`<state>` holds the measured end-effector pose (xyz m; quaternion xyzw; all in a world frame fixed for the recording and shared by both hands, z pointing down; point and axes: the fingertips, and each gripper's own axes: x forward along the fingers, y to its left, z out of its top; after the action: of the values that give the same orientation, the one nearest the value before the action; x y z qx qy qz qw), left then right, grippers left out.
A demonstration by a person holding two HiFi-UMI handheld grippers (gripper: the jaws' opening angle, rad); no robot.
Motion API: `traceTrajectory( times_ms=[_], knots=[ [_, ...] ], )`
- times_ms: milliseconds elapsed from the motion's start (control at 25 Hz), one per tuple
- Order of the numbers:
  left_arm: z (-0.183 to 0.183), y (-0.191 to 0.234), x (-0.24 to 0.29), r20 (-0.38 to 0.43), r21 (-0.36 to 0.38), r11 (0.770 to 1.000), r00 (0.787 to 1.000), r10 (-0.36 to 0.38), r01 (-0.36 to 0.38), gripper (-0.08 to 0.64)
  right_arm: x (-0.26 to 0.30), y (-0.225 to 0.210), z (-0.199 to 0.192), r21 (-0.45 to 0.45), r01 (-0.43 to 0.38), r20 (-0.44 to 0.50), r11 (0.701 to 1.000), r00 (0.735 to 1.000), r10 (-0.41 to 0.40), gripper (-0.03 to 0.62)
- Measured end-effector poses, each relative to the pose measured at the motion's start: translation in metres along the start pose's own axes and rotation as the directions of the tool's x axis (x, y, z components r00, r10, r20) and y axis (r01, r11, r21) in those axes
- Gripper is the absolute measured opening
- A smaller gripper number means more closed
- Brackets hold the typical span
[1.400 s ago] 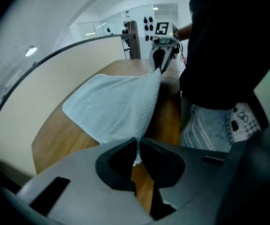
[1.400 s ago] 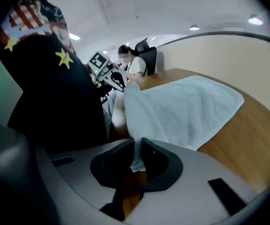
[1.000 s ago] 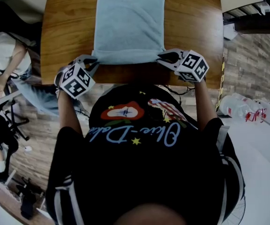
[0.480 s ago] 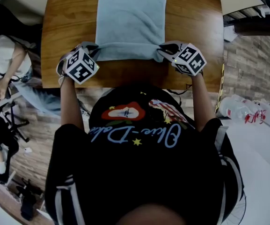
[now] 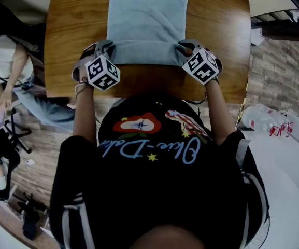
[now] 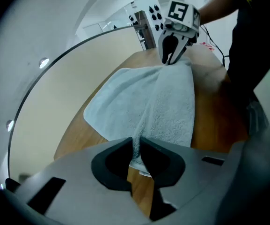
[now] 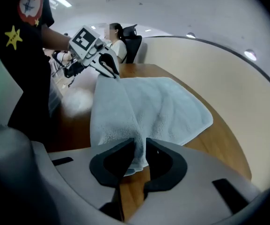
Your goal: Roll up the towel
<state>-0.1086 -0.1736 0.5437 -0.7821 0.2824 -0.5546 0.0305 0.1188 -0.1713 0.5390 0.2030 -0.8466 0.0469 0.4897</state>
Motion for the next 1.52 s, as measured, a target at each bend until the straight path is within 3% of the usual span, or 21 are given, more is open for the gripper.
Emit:
traceTrajectory(
  times_ms=[120, 240, 320, 400, 520, 640, 760, 880, 1000, 1160, 1280, 1520],
  knots=[
    [0.001, -0.001, 0.005, 0.005, 0.02, 1.0, 1.0, 0.01, -0.01, 0.05, 0.005, 0.0, -0.002, -0.077, 0.005, -0.023, 0.997, 1.0, -0.007, 0.048],
    [0.002, -0.001, 0.01, 0.016, -0.006, 1.0, 1.0, -0.002, 0.002, 0.051, 0.007, 0.0, -0.004, -0.077, 0.008, -0.025, 0.997, 1.0, -0.01, 0.048],
    [-0.001, 0.003, 0.009, 0.041, -0.072, 0.997, 0.999, 0.001, 0.002, 0.065, 0.007, -0.002, -0.003, -0.034, 0.014, -0.01, 0.999, 1.0, -0.014, 0.052],
    [-0.004, 0.009, 0.005, 0.082, -0.172, 0.985, 0.997, 0.004, 0.01, 0.087, 0.002, -0.006, -0.001, 0.023, 0.031, 0.021, 0.999, 0.999, -0.032, 0.102],
    [-0.009, 0.024, -0.009, 0.142, -0.327, 0.945, 0.989, 0.043, 0.006, 0.167, -0.015, -0.018, 0.003, 0.101, 0.082, 0.073, 0.991, 0.993, -0.089, 0.14],
    [-0.018, 0.041, -0.032, 0.155, -0.399, 0.914, 0.978, 0.14, -0.068, 0.183, -0.034, -0.018, 0.011, 0.099, 0.121, 0.112, 0.988, 0.985, -0.132, 0.146],
    [-0.025, 0.036, -0.051, 0.133, -0.331, 0.937, 0.977, 0.164, -0.112, 0.181, -0.048, -0.003, 0.02, 0.057, 0.124, 0.155, 0.991, 0.979, -0.131, 0.146],
    [-0.028, 0.005, -0.059, 0.099, -0.192, 0.977, 0.989, 0.108, -0.088, 0.181, -0.054, 0.019, 0.026, -0.01, 0.118, 0.174, 0.993, 0.978, -0.115, 0.146],
    [-0.027, -0.032, -0.053, 0.055, -0.061, 0.997, 0.998, 0.04, -0.037, 0.176, -0.05, 0.041, 0.026, -0.074, 0.107, 0.165, 0.991, 0.982, -0.094, 0.146],
    [-0.023, -0.062, -0.042, 0.024, 0.055, 0.998, 1.0, -0.01, 0.009, 0.174, -0.032, 0.066, 0.015, -0.161, 0.044, 0.11, 0.986, 0.994, -0.026, 0.144],
    [-0.029, -0.062, -0.031, -0.01, 0.107, 0.994, 1.0, -0.012, 0.014, 0.175, -0.019, 0.07, -0.001, -0.229, 0.018, 0.037, 0.973, 0.999, -0.01, 0.144],
    [-0.034, -0.063, -0.025, -0.043, 0.166, 0.984, 0.998, -0.056, 0.062, 0.183, -0.007, 0.067, -0.016, -0.219, -0.016, -0.01, 0.976, 1.0, 0.015, 0.146]
  ],
)
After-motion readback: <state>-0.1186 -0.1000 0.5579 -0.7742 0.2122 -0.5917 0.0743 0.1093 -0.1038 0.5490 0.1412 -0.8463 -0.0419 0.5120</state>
